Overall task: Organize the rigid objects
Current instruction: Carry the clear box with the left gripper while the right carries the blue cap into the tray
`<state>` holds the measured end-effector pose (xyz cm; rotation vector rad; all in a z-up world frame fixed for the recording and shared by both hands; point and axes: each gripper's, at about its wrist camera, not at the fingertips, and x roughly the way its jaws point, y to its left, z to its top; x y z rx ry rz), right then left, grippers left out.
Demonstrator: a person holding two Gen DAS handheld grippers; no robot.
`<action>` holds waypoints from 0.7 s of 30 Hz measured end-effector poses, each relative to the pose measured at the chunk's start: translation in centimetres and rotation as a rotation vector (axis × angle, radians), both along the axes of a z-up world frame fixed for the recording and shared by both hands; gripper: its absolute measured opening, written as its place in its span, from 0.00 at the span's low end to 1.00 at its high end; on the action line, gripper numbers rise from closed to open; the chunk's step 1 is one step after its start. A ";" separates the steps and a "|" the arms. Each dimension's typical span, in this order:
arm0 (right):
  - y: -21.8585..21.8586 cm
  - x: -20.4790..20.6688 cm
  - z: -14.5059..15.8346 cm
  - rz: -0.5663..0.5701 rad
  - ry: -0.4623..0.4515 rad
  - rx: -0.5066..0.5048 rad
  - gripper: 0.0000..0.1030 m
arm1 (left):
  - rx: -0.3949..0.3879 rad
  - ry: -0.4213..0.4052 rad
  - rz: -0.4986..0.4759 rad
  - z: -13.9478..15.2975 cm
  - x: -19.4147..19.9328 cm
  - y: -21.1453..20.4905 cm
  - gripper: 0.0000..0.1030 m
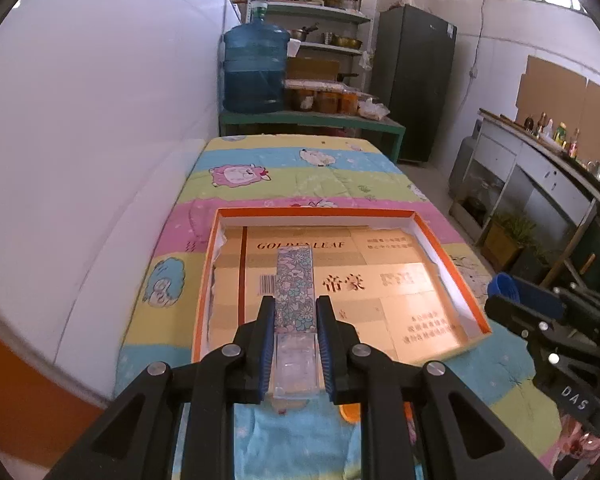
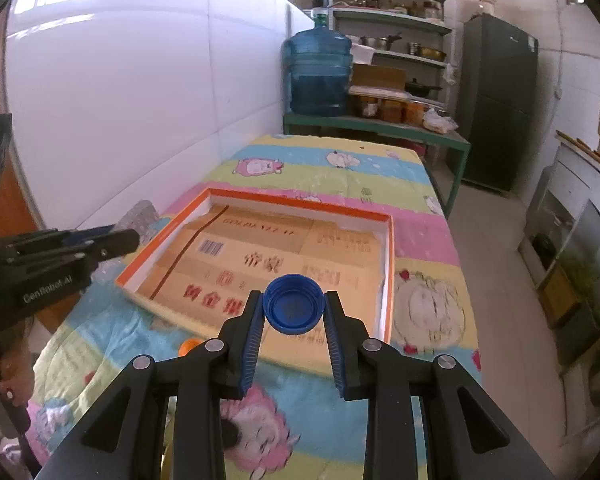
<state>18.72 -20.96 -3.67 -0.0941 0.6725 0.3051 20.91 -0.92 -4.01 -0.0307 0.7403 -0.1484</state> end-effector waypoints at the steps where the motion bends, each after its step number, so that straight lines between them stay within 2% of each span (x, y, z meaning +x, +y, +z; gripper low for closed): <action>1: 0.0 0.6 -0.1 0.008 0.003 0.000 0.29 | 0.001 0.014 -0.004 -0.5 1.0 -0.1 0.20; 8: 0.9 5.8 -2.7 0.036 0.077 -0.024 0.29 | 0.011 0.084 0.012 -3.3 5.4 0.0 0.20; 12: 1.2 8.1 -4.7 0.031 0.133 -0.038 0.29 | 0.008 0.117 0.011 -4.8 6.5 0.1 0.20; 21: 1.3 9.9 -7.5 0.027 0.201 -0.035 0.29 | 0.021 0.166 -0.004 -6.9 7.9 -0.1 0.20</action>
